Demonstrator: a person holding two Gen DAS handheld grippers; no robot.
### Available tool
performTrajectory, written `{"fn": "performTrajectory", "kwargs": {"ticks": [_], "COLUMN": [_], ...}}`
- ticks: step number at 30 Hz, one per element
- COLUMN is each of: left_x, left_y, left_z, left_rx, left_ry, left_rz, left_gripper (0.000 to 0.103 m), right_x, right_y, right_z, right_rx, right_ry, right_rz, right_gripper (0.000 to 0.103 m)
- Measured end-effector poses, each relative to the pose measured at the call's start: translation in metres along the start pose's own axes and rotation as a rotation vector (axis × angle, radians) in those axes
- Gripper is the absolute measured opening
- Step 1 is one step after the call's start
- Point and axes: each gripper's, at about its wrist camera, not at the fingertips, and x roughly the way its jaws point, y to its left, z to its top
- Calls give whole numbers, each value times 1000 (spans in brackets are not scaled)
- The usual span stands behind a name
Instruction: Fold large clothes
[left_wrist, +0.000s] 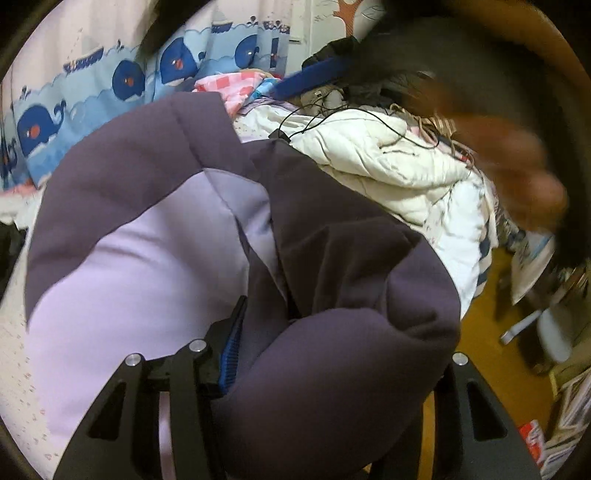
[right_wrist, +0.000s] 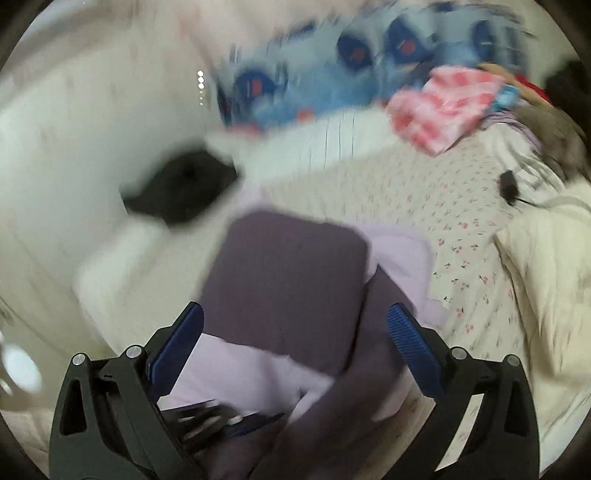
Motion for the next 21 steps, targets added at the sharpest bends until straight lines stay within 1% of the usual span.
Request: {"fn": "performTrajectory", "kwargs": {"ticks": [1, 2, 3, 4, 5, 6, 8, 9, 10, 11, 12, 14, 15, 16, 17, 18, 19, 20, 21], "left_x": [-3, -6, -12, -17, -24, -37, -54, -62, -67, -74, -80, -92, -93, -91, -84, -71, -57, -41, -16], "left_y": [0, 0, 4, 11, 19, 39, 65, 81, 98, 121, 132, 173, 187, 207, 222, 237, 249, 257, 263], "left_z": [0, 1, -1, -2, -3, -4, -13, -17, -22, -29, -33, -47, -51, -58, -69, -73, -77, -80, -84], "left_rx": [18, 27, 36, 30, 11, -54, -144, -191, -238, -318, -369, -466, -497, -548, -600, -638, -674, -703, -744], "left_ry": [6, 15, 42, 67, 80, 92, 108, 110, 102, 91, 80, 44, 31, 32, 42, 53, 68, 84, 86], "left_rz": [6, 2, -24, -59, -92, -170, -280, -337, -374, -422, -438, -495, -447, -368, -350, -356, -337, -339, -417], "left_gripper": [52, 53, 53, 54, 54, 57, 59, 63, 63, 63, 64, 64, 70, 72, 75, 75, 75, 76, 88], "right_x": [22, 42, 65, 72, 72, 70, 66, 68, 67, 66, 67, 71, 74, 73, 70, 68, 68, 67, 67], "right_y": [4, 6, 3, 0, -4, -4, -2, -7, -9, -9, -10, -26, -40, -50, -53, -55, -58, -61, -63], "right_z": [-3, -9, -22, -28, -36, -42, -51, -49, -49, -52, -52, -49, -50, -54, -59, -65, -69, -76, -82], "right_rx": [-31, -64, -49, -29, -1, 7, 4, 6, 7, 8, 12, 35, 55, 70, 82, 98, 119, 158, 188], "right_ry": [51, 97, 140, 152, 138, 127, 119, 119, 118, 119, 123, 128, 129, 124, 118, 109, 98, 71, 48], "right_rz": [-54, -85, -76, -59, -35, -32, -46, -49, -55, -64, -76, -55, -43, -41, -40, -37, -27, -8, 1], "right_gripper": [96, 96, 97, 97, 97, 97, 96, 96, 96, 96, 96, 96, 96, 96, 96, 96, 96, 96, 96]}}
